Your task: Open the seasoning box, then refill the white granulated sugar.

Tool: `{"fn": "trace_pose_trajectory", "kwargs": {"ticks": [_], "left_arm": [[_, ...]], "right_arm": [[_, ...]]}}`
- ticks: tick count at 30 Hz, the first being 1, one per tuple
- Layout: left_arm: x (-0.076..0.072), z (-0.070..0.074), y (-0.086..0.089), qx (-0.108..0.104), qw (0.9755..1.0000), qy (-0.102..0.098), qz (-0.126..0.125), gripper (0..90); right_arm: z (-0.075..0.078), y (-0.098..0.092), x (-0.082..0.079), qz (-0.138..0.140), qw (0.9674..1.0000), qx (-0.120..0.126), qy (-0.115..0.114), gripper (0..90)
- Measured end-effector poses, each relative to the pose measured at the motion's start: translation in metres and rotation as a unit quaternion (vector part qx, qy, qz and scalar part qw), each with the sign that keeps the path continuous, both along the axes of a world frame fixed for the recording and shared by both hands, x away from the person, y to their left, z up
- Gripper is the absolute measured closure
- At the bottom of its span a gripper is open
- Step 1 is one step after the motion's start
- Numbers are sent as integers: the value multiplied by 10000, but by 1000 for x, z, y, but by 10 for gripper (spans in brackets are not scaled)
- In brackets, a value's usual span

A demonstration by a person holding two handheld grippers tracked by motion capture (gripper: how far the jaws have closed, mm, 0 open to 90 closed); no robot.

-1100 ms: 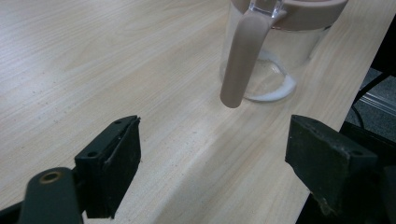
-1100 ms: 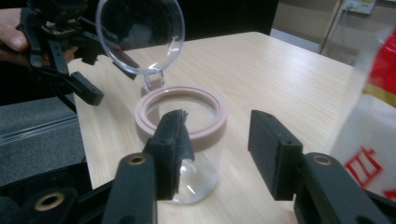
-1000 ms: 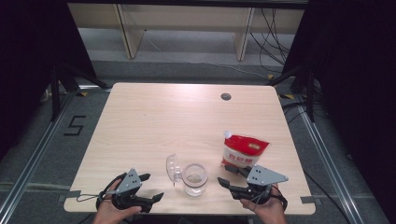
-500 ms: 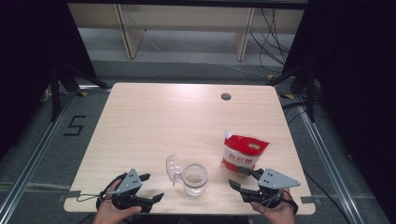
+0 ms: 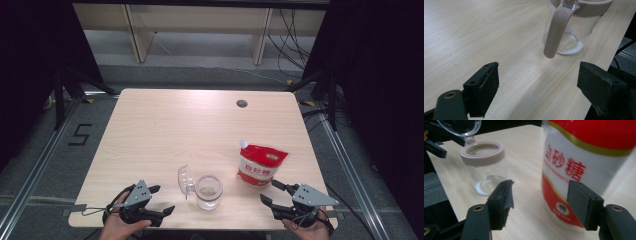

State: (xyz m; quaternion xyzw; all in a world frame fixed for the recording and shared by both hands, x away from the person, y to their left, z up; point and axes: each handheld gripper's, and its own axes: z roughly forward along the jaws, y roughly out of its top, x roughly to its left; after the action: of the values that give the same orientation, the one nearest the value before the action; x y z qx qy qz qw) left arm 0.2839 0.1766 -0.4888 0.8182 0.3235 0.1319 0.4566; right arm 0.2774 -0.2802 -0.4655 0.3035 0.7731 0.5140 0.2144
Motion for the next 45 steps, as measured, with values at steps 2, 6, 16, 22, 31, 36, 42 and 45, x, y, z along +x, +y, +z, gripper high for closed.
{"fn": "trace_pose_trajectory", "kwargs": {"ticks": [2, 6, 16, 22, 31, 36, 42, 45], "left_arm": [[0, 0, 0, 18, 10000, -5, -13, 173], [0, -2, -1, -79, 10000, 1, -23, 173], [0, -1, -2, -34, 10000, 40, -26, 173], [2, 1, 3, 190, 9997, -64, -124, 173], [0, -1, -2, 73, 9999, 19, -75, 173], [0, -2, -1, 146, 9998, -50, -97, 173], [-1, -3, -2, 50, 9999, -4, -99, 173], [-1, -2, -2, 109, 9999, 13, -102, 173]], "right_arm": [[-2, -3, 0, -71, 10000, -6, -1, 362], [-4, -8, 1, -201, 9998, -23, -29, 333], [-10, -19, 9, -410, 9990, -124, 116, 253], [-13, -23, 17, -519, 9985, -176, 95, 232], [-16, -25, 29, -623, 9978, -188, 162, 217], [-19, -23, 40, -480, 9987, -173, 40, 200], [-18, -19, 52, -341, 9993, -18, -121, 191], [-19, -18, 56, -270, 9996, -31, -120, 192]]}}
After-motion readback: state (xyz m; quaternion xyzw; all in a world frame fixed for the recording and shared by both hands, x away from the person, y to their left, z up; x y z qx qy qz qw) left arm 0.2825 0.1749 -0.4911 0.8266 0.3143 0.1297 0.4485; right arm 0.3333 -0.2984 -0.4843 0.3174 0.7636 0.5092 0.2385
